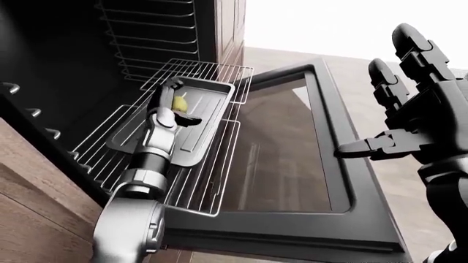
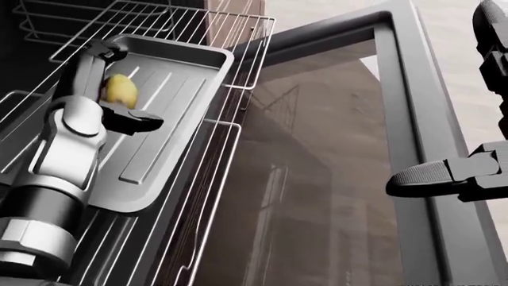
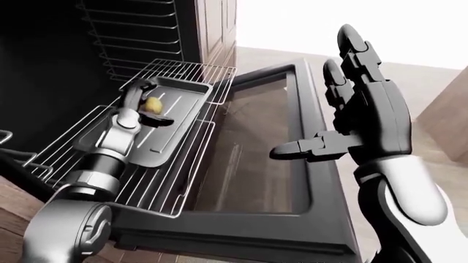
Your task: Pick the potato from the oven and place it on the plate on the counter.
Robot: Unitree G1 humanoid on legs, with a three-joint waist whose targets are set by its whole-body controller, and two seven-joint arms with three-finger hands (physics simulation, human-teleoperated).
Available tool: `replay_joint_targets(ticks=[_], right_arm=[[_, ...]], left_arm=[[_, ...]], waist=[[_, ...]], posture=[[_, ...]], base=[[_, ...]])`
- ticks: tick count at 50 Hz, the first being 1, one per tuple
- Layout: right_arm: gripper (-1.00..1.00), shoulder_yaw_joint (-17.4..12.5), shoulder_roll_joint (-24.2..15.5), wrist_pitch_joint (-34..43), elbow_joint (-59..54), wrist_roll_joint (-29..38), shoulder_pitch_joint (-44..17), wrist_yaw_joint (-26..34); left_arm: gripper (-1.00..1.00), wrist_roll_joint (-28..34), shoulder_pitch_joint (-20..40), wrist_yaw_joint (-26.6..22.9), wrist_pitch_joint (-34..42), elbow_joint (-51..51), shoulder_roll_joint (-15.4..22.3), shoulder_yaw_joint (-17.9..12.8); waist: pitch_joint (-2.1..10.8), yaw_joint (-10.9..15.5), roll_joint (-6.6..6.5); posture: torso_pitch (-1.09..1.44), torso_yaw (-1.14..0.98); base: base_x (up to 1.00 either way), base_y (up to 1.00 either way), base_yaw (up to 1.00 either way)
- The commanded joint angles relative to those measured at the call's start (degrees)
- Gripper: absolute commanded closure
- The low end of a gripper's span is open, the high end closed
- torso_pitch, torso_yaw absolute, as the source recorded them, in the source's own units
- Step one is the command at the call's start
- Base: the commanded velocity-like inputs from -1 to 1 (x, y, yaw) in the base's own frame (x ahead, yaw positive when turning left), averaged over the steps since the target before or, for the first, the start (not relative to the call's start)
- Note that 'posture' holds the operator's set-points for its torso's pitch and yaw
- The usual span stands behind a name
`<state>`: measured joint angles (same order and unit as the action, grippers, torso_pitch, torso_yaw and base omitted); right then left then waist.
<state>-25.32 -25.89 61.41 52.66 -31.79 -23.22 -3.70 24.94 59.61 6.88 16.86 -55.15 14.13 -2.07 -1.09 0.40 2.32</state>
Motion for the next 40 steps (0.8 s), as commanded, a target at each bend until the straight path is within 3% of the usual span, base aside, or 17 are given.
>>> replay_joint_targets(ticks=[1,7,9,11,17,35,40], right_arm=[[-1.0,-0.9,-0.5,-1.5,0.8,0.7,-1.6,0.1],[-1.0,-0.4,0.0,-2.2,0.4,1.9,-1.4,0.8],[-1.0,-0.2,0.2,-2.3,0.4,2.2,-1.3,1.0],[-1.0,-0.1,0.4,-2.1,0.5,2.5,-1.4,1.1],[-1.0,0.3,1.0,-2.5,0.4,3.6,-1.0,1.8],[-1.0,1.0,2.9,-4.7,-0.1,7.0,1.0,4.2],[-1.0,0.3,3.0,-4.1,0.2,7.1,0.6,4.7]], left_arm=[[-0.38,2.0,1.6,0.7,-2.1,-0.1,-0.1,0.3],[-0.28,6.7,2.3,4.3,-5.3,-4.6,-0.1,1.2],[-0.27,7.2,2.7,4.6,-5.6,-5.6,-0.2,0.9],[-0.14,6.9,3.2,4.5,-6.1,-6.0,-0.3,0.3],[-0.11,6.7,3.9,5.3,-6.9,-7.2,-0.2,0.1],[0.46,11.0,4.4,10.8,-9.1,-11.7,-1.2,1.4],[0.64,10.5,4.6,9.6,-8.5,-7.8,-1.0,0.8]], waist=[[1.12,0.1,0.09],[1.31,0.0,0.04],[1.38,0.0,0.06],[1.46,0.0,0.03],[1.5,0.0,-0.07],[1.77,0.0,-0.34],[1.83,0.0,-0.52]], posture=[[0.0,0.0],[0.0,0.0],[0.0,0.0],[0.0,0.0],[0.0,0.0],[0.0,0.0],[0.0,0.0]], base=[[0.0,0.0,0.0],[0.0,0.0,0.0],[0.0,0.0,0.0],[0.0,0.0,0.0],[0.0,0.0,0.0],[0.0,0.0,0.0],[0.0,0.0,0.0]])
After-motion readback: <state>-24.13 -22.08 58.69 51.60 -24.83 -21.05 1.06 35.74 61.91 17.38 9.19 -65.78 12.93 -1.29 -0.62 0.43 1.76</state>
